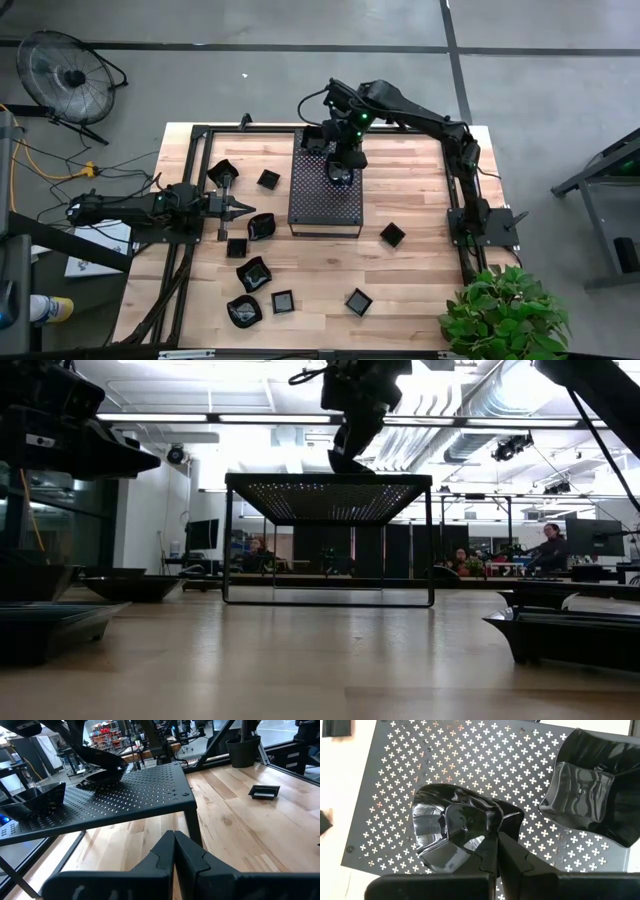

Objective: Pick & Place Mini shaped plates
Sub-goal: Stack the black leaf shape plate on top of the black leaf shaped plate on the shelf

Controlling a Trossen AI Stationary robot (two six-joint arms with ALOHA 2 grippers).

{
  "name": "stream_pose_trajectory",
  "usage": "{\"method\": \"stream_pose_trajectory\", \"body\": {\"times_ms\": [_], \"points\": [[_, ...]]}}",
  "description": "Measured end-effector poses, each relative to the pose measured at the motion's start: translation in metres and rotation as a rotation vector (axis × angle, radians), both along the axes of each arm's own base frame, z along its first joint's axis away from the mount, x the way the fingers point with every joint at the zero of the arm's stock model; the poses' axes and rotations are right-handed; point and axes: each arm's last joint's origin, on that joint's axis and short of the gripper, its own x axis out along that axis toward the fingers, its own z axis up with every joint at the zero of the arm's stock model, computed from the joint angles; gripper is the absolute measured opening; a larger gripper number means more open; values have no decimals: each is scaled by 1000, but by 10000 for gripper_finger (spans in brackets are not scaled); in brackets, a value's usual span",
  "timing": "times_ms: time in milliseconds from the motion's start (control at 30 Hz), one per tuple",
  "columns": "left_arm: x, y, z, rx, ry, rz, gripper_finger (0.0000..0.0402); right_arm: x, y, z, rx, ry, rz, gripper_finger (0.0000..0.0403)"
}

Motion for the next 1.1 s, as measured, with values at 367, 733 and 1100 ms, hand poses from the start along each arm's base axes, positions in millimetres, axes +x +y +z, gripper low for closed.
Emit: {"method": "stream_pose_trajectory", "body": {"times_ms": [367, 733, 1100], "points": [[0, 0, 0, 0, 0, 0, 1, 2, 3, -4, -58, 51, -15, 0], [0, 0, 0, 0, 0, 0, 1, 2, 2, -4, -63, 48, -21, 1], [0, 0, 0, 0, 0, 0, 1, 2, 2, -4, -66, 62, -40, 50]]}}
